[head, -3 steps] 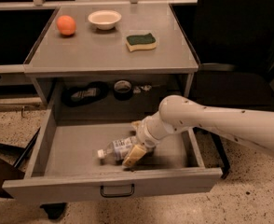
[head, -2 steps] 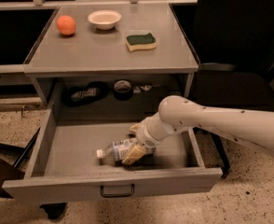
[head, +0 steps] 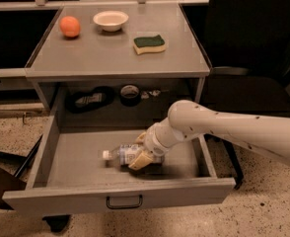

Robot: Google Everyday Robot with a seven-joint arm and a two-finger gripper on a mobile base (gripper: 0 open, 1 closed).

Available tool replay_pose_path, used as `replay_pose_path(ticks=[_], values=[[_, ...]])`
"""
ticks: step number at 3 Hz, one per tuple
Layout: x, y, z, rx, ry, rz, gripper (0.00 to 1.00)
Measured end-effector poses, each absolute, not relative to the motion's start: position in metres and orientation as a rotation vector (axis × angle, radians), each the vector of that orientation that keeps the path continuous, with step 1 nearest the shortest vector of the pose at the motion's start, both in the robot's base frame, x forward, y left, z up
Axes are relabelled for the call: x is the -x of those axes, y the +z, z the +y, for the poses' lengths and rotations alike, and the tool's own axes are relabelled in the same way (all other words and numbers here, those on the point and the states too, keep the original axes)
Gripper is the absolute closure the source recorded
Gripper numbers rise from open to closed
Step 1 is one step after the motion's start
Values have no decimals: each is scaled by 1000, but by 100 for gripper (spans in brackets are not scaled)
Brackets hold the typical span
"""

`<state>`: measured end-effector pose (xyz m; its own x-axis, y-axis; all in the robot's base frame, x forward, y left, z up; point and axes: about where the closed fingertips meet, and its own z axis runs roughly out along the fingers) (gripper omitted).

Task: Pick blue plastic bottle from top drawer and place on counter

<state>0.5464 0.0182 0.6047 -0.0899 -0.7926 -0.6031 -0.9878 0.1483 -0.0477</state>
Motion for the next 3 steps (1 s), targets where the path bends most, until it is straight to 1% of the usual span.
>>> replay_pose_path(ticks=[1,2,3], values=[[-550,686,32,1713,476,1804,100],[-549,799,40,1727,315,1625,100],[-549,799,40,1727,315,1625,100]])
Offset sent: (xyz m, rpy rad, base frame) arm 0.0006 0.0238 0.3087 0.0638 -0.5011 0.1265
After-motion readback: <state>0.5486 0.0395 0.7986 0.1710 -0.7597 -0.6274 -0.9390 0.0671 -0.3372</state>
